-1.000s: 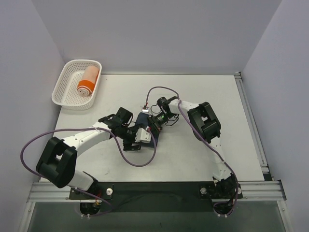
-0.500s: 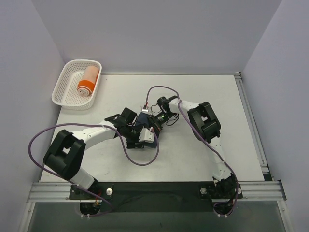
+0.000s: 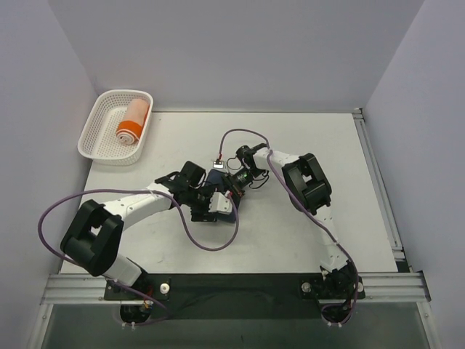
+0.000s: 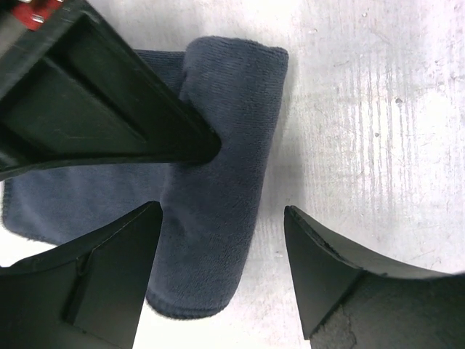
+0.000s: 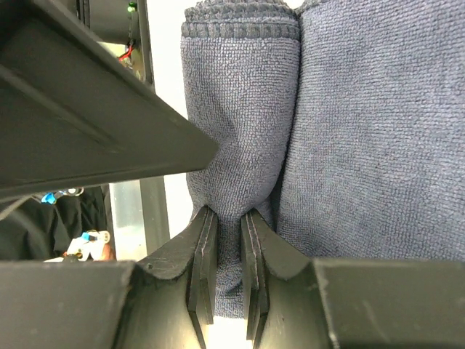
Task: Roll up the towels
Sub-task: Roll the towel
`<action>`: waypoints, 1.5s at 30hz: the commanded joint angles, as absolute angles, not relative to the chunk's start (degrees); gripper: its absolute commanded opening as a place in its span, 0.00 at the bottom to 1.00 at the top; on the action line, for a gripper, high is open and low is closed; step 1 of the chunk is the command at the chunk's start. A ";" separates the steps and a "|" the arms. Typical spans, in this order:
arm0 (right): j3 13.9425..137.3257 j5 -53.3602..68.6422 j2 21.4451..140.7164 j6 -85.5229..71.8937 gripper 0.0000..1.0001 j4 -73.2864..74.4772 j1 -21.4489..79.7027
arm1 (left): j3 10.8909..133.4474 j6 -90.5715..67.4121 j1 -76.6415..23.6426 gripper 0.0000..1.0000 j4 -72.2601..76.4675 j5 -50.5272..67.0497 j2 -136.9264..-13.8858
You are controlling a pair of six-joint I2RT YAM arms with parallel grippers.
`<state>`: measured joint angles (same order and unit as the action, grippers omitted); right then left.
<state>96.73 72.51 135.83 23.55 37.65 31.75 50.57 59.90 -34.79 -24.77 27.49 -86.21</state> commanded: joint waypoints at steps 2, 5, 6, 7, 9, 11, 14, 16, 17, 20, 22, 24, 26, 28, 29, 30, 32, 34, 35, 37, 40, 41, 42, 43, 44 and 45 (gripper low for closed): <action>97.38 66.36 138.16 26.89 0.00 39.29 31.99 | 52.12 62.49 -35.07 0.77 -23.47 29.27 -89.82; 97.82 66.18 138.25 27.07 0.00 39.55 31.99 | 52.56 63.63 -34.98 0.72 -24.43 27.69 -92.98; 98.00 66.09 138.25 27.07 0.00 39.81 31.99 | 52.82 63.89 -34.89 0.67 -26.09 27.51 -93.68; 98.26 65.92 138.16 27.07 0.00 39.90 31.99 | 53.17 64.16 -34.98 0.63 -27.41 27.60 -94.74; 98.87 65.57 138.08 25.85 0.02 39.90 31.64 | 53.70 64.33 -35.15 0.50 -31.78 29.00 -95.27; 100.89 65.48 138.34 22.35 0.09 39.90 30.77 | 53.53 62.94 -35.94 0.43 -34.18 29.36 -95.10; 103.35 65.04 137.73 19.17 0.22 39.99 29.01 | 53.35 59.17 -36.65 0.29 -37.70 28.48 -95.27; 104.58 64.34 135.97 16.27 0.32 39.99 27.95 | 53.17 57.40 -36.74 0.24 -39.98 28.13 -95.80; 106.16 64.25 135.36 14.69 0.40 39.90 27.43 | 52.91 55.74 -36.74 0.22 -40.77 28.13 -95.97; 108.36 62.23 131.50 10.82 0.52 39.90 25.14 | 53.17 51.26 -36.65 0.15 -42.62 28.04 -96.94; 109.16 59.87 127.46 10.02 0.55 39.90 22.95 | 55.18 49.40 -36.65 0.14 -45.34 29.00 -98.51; 108.12 57.84 122.73 10.11 0.56 39.99 21.19 | 57.21 47.29 -36.47 0.15 -48.06 29.53 -100.19; 105.74 55.91 119.02 11.24 0.57 39.99 18.38 | 60.72 45.98 -35.95 0.15 -51.22 30.76 -103.70; 101.02 54.67 113.31 12.39 0.57 39.90 15.75 | 63.35 45.18 -35.42 0.16 -52.90 31.81 -107.81; 99.51 53.88 111.46 12.74 0.57 39.90 15.12 | 65.89 44.48 -35.07 0.17 -53.61 32.16 -109.32; 97.67 53.27 107.62 13.01 0.58 39.99 14.60 | 67.40 44.47 -34.11 0.17 -55.27 32.69 -110.81; 92.48 51.25 103.47 14.49 0.59 39.90 13.80 | 71.95 45.96 -33.05 0.18 -58.77 34.54 -116.00; 89.05 50.10 97.23 16.16 0.66 39.73 13.80 | 74.61 47.02 -31.38 0.20 -60.37 35.68 -120.64; 85.99 49.31 95.21 16.69 0.69 39.64 14.23 | 76.10 47.80 -30.85 0.20 -61.86 35.77 -122.24; 83.07 47.12 90.45 17.31 0.69 38.76 15.11 | 80.93 48.34 -29.10 0.22 -63.62 35.86 -126.80; 77.71 41.68 85.27 19.85 0.69 37.00 20.90 | 88.57 49.30 -27.43 0.23 -69.85 36.56 -133.65; 76.83 40.01 84.47 20.82 0.68 36.91 22.83 | 90.42 50.52 -26.99 0.23 -73.79 37.00 -135.25; 75.60 37.29 83.42 22.48 0.68 36.74 26.94 | 93.57 51.15 -26.72 0.23 -75.31 37.26 -137.87; 75.24 36.31 83.15 22.85 0.67 36.65 28.72 | 94.73 51.41 -26.54 0.24 -76.37 37.27 -139.12; 74.97 35.25 83.14 23.20 0.66 36.39 30.48 | 96.14 52.55 -26.19 0.25 -79.07 37.27 -140.17; 74.88 33.68 83.93 23.55 0.66 35.86 34.41 | 97.37 53.17 -26.02 0.26 -80.49 37.18 -142.53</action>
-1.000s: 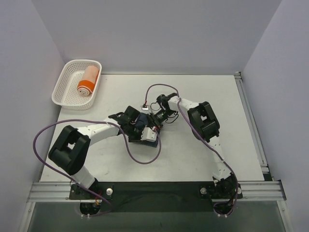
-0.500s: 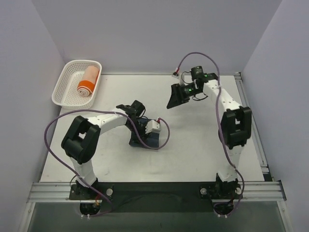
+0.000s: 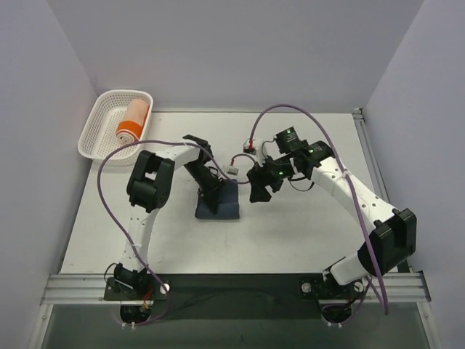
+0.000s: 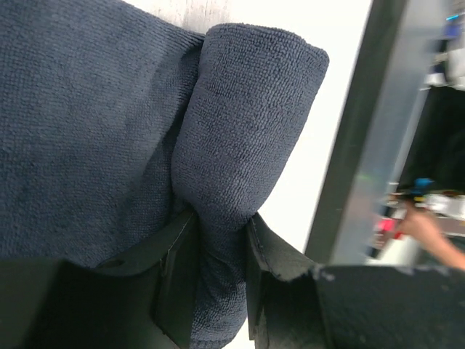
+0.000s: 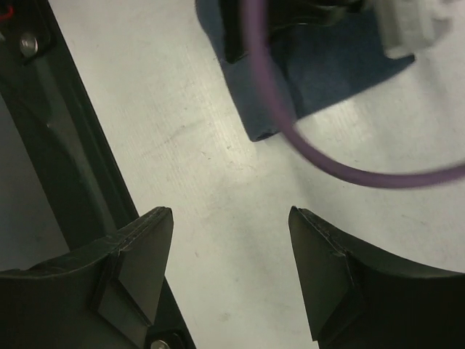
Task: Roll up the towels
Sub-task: Roll the towel
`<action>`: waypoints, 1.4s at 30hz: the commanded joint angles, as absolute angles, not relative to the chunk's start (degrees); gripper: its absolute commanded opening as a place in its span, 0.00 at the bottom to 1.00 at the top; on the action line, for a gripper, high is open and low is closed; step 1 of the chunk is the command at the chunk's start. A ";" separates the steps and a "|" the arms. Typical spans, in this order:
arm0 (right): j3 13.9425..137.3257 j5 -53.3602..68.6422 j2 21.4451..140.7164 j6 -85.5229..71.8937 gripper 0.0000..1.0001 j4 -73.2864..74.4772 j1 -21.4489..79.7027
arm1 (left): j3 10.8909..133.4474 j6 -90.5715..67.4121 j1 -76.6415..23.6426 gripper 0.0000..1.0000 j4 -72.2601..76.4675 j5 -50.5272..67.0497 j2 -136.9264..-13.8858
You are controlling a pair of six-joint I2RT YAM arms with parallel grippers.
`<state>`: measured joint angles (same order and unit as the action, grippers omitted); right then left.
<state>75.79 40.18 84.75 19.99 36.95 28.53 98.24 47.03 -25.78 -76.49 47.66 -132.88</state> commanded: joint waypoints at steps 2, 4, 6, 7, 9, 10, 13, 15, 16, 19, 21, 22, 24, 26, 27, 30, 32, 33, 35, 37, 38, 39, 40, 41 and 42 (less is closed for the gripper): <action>75.32 28.85 85.33 24.52 0.65 34.98 38.47 | 100.63 53.52 -25.67 0.26 -83.48 37.79 -144.66; 76.20 24.80 88.50 25.57 0.64 33.75 44.78 | 102.12 54.14 -25.49 0.26 -85.16 39.10 -146.68; 75.59 17.69 91.13 28.38 0.64 29.56 48.32 | 102.57 54.49 -25.40 0.27 -85.87 39.03 -147.04; 74.02 14.97 92.10 29.69 0.64 27.62 51.65 | 102.48 54.58 -25.40 0.28 -85.96 38.85 -146.95; 72.52 8.81 95.16 33.65 0.63 22.36 54.30 | 102.39 55.11 -25.40 0.29 -86.31 38.76 -147.04; 70.77 7.31 96.06 34.71 0.63 20.50 55.27 | 102.39 55.19 -25.40 0.29 -86.40 38.76 -147.04; 67.34 3.87 98.43 37.88 0.63 13.12 57.65 | 102.66 55.37 -25.40 0.30 -86.40 38.76 -147.04; 65.49 2.56 99.31 39.28 0.64 7.58 58.18 | 102.74 55.46 -25.40 0.30 -86.40 38.67 -147.13; 64.61 2.20 99.58 39.55 0.65 5.99 58.18 | 102.83 55.63 -25.40 0.30 -86.48 38.67 -147.13; 62.14 2.63 100.37 40.87 0.64 1.94 58.18 | 102.92 55.99 -25.40 0.31 -86.75 38.67 -147.22; 61.17 3.69 101.16 41.57 0.61 1.58 58.18 | 102.92 55.99 -25.40 0.31 -86.75 38.76 -147.22; 60.82 4.91 101.42 41.66 0.56 1.58 58.18 | 102.92 56.07 -25.40 0.32 -86.66 38.85 -147.22; 59.95 6.50 102.13 41.66 0.49 1.76 58.18 | 102.83 56.07 -25.40 0.33 -86.66 38.93 -147.13; 59.59 9.30 102.74 41.31 0.31 2.80 57.92 | 102.31 55.90 -25.23 0.37 -85.87 39.02 -146.69; 59.50 10.62 103.35 41.13 0.25 3.51 57.75 | 101.78 55.81 -25.22 0.41 -85.35 39.02 -145.91; 61.68 17.56 104.67 40.08 0.05 8.95 56.08 | 99.06 54.85 -24.26 0.54 -81.66 39.20 -142.49; 63.54 22.64 106.34 38.94 0.00 14.20 54.32 | 98.61 53.62 -23.47 0.60 -80.16 38.76 -140.81; 64.33 24.24 106.96 38.85 0.00 16.07 53.62 | 99.05 53.18 -22.60 0.62 -80.16 37.54 -139.06; 67.14 27.66 108.88 38.67 0.00 20.89 52.30 | 100.45 51.95 -21.10 0.65 -80.42 37.62 -136.68; 68.37 29.35 109.60 39.02 0.00 23.28 51.60 | 101.77 51.16 -17.68 0.68 -80.68 38.50 -132.99; 69.07 29.79 110.21 39.20 0.00 24.68 51.42 | 102.39 50.98 -16.27 0.69 -80.94 38.50 -131.76; 69.43 30.06 110.56 39.81 0.00 25.48 51.42 | 104.57 50.80 -14.95 0.69 -81.03 38.58 -129.66; 69.87 30.15 110.91 40.08 0.00 26.36 51.42 | 105.63 50.45 -11.98 0.69 -81.12 38.85 -128.59; 71.09 30.32 111.79 40.17 0.00 27.85 51.24 | 107.12 50.28 -10.56 0.70 -81.12 39.28 -127.37; 71.63 30.93 112.23 40.17 0.00 28.73 51.33 | 110.18 50.01 -9.07 0.70 -81.30 40.59 -125.44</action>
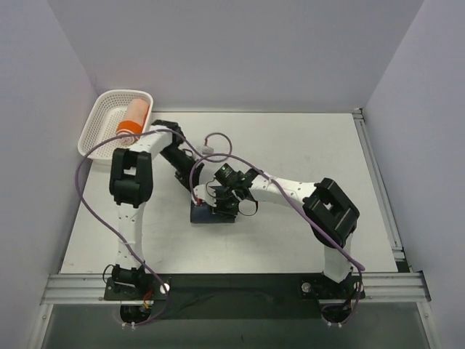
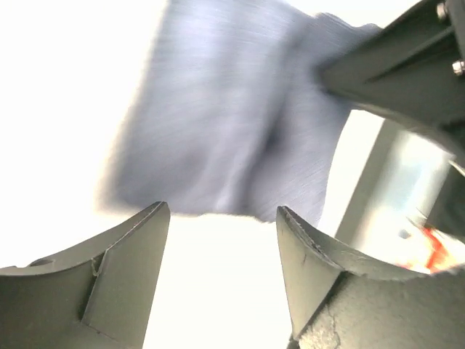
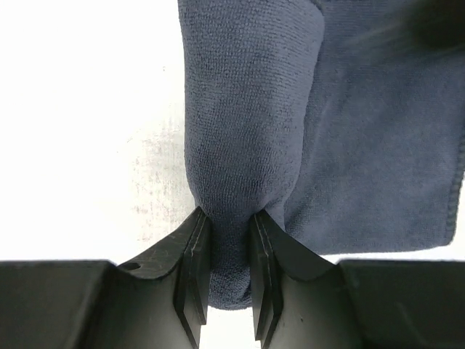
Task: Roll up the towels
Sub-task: Roll the towel
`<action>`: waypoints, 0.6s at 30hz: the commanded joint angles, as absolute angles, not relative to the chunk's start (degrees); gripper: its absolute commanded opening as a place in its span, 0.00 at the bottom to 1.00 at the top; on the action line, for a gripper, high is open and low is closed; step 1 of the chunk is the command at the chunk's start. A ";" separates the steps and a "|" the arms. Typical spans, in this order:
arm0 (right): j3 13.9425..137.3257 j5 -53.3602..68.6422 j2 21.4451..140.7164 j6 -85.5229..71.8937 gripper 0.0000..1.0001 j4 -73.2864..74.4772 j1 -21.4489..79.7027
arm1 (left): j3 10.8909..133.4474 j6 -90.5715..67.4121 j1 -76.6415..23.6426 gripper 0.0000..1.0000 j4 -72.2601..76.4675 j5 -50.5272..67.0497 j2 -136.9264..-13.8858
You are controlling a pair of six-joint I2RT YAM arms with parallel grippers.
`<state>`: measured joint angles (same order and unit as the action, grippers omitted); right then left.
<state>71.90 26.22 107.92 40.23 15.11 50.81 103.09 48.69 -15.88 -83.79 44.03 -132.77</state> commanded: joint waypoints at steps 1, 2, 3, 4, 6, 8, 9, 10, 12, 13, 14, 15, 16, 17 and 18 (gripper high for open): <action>72.50 31.29 112.76 40.08 0.00 29.61 51.15 | 112.22 49.40 -5.92 0.71 -81.82 41.30 -124.46; 74.08 31.90 113.81 39.82 0.00 31.45 50.89 | 113.98 49.05 -4.50 0.71 -82.00 42.79 -122.54; 75.05 32.43 114.43 39.38 0.00 32.33 50.71 | 115.30 48.87 -2.83 0.71 -82.09 43.59 -121.39; 75.93 33.74 115.04 39.03 0.00 34.26 50.45 | 117.49 48.26 -1.42 0.71 -81.48 44.46 -120.07; 78.90 35.06 116.98 38.50 0.00 36.20 49.75 | 118.04 47.81 3.33 0.71 -79.55 45.87 -115.00; 81.46 37.17 119.86 37.44 0.00 39.98 49.13 | 116.20 48.52 6.83 0.71 -75.87 46.49 -110.68; 84.17 38.13 120.84 37.18 0.00 41.47 48.78 | 114.80 48.17 7.99 0.71 -73.67 46.84 -105.87; 85.50 39.10 121.89 36.39 0.00 43.75 48.00 | 113.13 47.29 9.22 0.74 -69.21 46.93 -103.38; 87.70 42.35 124.71 35.51 0.00 45.69 47.03 | 107.60 46.50 11.76 0.85 -65.76 47.54 -96.55; 90.15 43.49 125.67 34.99 0.00 47.62 46.24 | 105.58 45.97 12.39 0.95 -63.31 47.98 -94.33; 91.22 46.12 127.77 33.94 0.00 48.68 45.80 | 102.25 45.71 12.83 0.97 -62.24 48.68 -92.48; 92.62 47.45 128.92 33.40 0.00 49.74 45.36 | 100.48 43.53 13.62 0.97 -61.18 49.65 -89.15; 94.38 49.11 130.85 32.79 0.00 51.40 44.31 | 99.15 41.50 13.88 0.97 -59.34 50.18 -87.56; 95.26 50.44 131.74 32.00 0.00 52.02 43.86 | 97.66 38.18 14.15 0.97 -57.24 50.71 -85.97; 95.80 52.62 132.36 31.47 0.00 52.47 43.42 | 93.82 33.45 14.24 0.97 -54.26 49.67 -83.00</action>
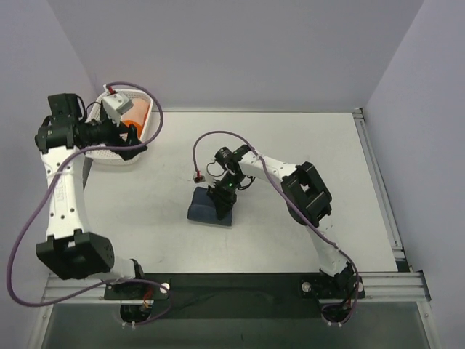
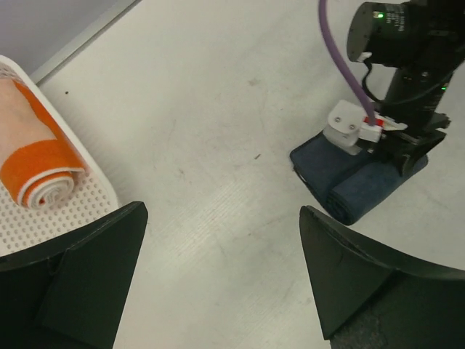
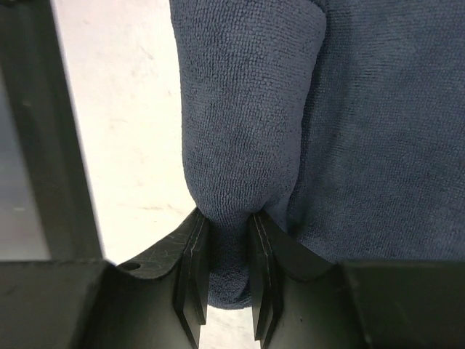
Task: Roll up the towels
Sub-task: Roll the towel
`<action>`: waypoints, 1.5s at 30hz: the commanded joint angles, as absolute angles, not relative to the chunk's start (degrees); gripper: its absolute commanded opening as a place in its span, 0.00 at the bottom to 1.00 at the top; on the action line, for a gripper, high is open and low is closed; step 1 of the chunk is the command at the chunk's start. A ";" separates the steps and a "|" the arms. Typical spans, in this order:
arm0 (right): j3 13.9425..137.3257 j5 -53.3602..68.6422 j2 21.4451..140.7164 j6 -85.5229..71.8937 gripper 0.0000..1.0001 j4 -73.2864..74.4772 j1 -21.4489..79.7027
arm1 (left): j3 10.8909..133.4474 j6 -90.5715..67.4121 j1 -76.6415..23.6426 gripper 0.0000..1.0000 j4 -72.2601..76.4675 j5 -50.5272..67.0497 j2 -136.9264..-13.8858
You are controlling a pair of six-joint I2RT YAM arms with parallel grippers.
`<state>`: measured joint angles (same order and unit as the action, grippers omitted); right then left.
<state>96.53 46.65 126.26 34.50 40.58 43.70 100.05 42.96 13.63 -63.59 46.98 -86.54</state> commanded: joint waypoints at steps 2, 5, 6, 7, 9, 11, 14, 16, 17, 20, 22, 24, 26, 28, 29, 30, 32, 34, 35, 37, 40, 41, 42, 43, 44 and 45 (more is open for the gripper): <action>97.46 53.87 134.90 30.50 0.00 53.43 42.72 | 90.81 28.21 14.24 0.97 -51.68 50.27 -80.43; 101.41 56.77 139.37 29.71 0.00 57.20 41.93 | 83.34 35.40 13.02 0.97 -52.12 54.66 -74.64; 102.30 58.60 140.44 29.62 0.00 58.26 41.40 | 79.14 39.07 11.62 0.97 -52.03 54.41 -71.83; 103.00 59.32 141.93 29.71 0.00 59.92 41.05 | 77.27 40.85 7.25 0.97 -52.12 53.01 -70.68; 104.23 60.03 142.99 29.97 0.00 61.08 40.35 | 73.32 46.28 0.56 0.97 -52.12 44.71 -67.69; 104.68 60.38 144.22 30.15 0.00 61.70 39.99 | 66.65 48.59 -8.64 0.97 -49.67 38.62 -64.71; 106.17 60.82 146.33 30.32 0.00 62.92 39.46 | 58.12 53.16 -19.81 0.96 -44.66 30.63 -62.15; 108.45 61.17 148.69 31.81 0.00 65.64 39.29 | 52.68 55.63 -25.90 0.93 -39.85 25.51 -61.61; 109.15 61.35 149.49 32.25 0.00 66.52 39.20 | 51.43 56.24 -28.19 0.91 -38.42 22.01 -61.96; 111.88 61.35 152.22 33.92 0.01 69.86 39.02 | 48.35 57.74 -36.11 0.84 -34.72 18.91 -64.24; 112.41 61.17 153.19 34.19 0.02 70.40 38.94 | 47.29 58.62 -39.45 0.79 -32.88 18.20 -65.30; 112.67 61.00 153.72 34.10 0.04 70.40 38.59 | 44.83 59.93 -41.82 0.76 -29.91 16.79 -66.53; 113.46 60.82 154.51 33.84 0.06 70.31 38.24 | 42.81 60.55 -42.89 0.75 -27.09 14.78 -67.75; 113.99 61.08 155.12 33.58 0.07 70.40 37.97 | 40.35 61.35 -43.59 0.74 -22.95 14.15 -68.55; 114.43 61.26 155.47 33.49 0.08 70.31 37.71 | 39.82 63.00 -43.94 0.73 -22.16 13.80 -69.42; 114.69 61.43 155.65 33.23 0.08 70.31 37.53 | 38.68 64.06 -44.47 0.73 -21.02 13.45 -69.87; 115.40 61.96 156.27 33.05 0.08 70.31 37.18 | 37.54 65.39 -45.61 0.71 -19.52 12.39 -70.75; 115.84 61.79 156.79 32.87 0.08 70.40 36.83 | 36.57 66.27 -46.23 0.70 -16.97 12.04 -71.36; 116.01 61.79 156.88 32.87 0.09 70.49 36.74 | 36.30 66.36 -46.40 0.70 -16.27 11.87 -72.24; 116.10 61.61 156.80 32.87 0.09 70.58 36.65 | 35.60 66.36 -46.67 0.68 -13.89 11.34 -73.38; 116.19 61.44 156.62 32.96 0.09 70.58 36.48 | 34.98 66.53 -47.37 0.65 -12.74 9.93 -75.06; 116.28 61.44 156.71 32.78 0.10 70.49 36.39 | 34.46 66.79 -47.55 0.59 -12.74 9.93 -75.23; 116.54 61.35 156.71 32.70 0.10 70.40 36.30 | 34.19 66.97 -47.64 0.55 -13.09 10.02 -75.32; 116.72 61.35 156.62 32.52 0.11 70.40 36.12 | 33.93 67.06 -47.90 0.51 -13.53 10.11 -75.24; 116.98 61.00 156.45 32.08 0.13 70.49 35.86 | 33.40 67.15 -48.07 0.46 -14.23 10.28 -74.89; 117.24 60.74 156.36 31.65 0.16 70.31 35.60 | 33.31 66.89 -48.60 0.37 -16.24 10.46 -74.71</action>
<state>116.68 72.38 152.68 31.40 74.81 36.60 34.72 65.73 -47.40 -15.92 10.11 -74.63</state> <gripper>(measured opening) 0.227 0.444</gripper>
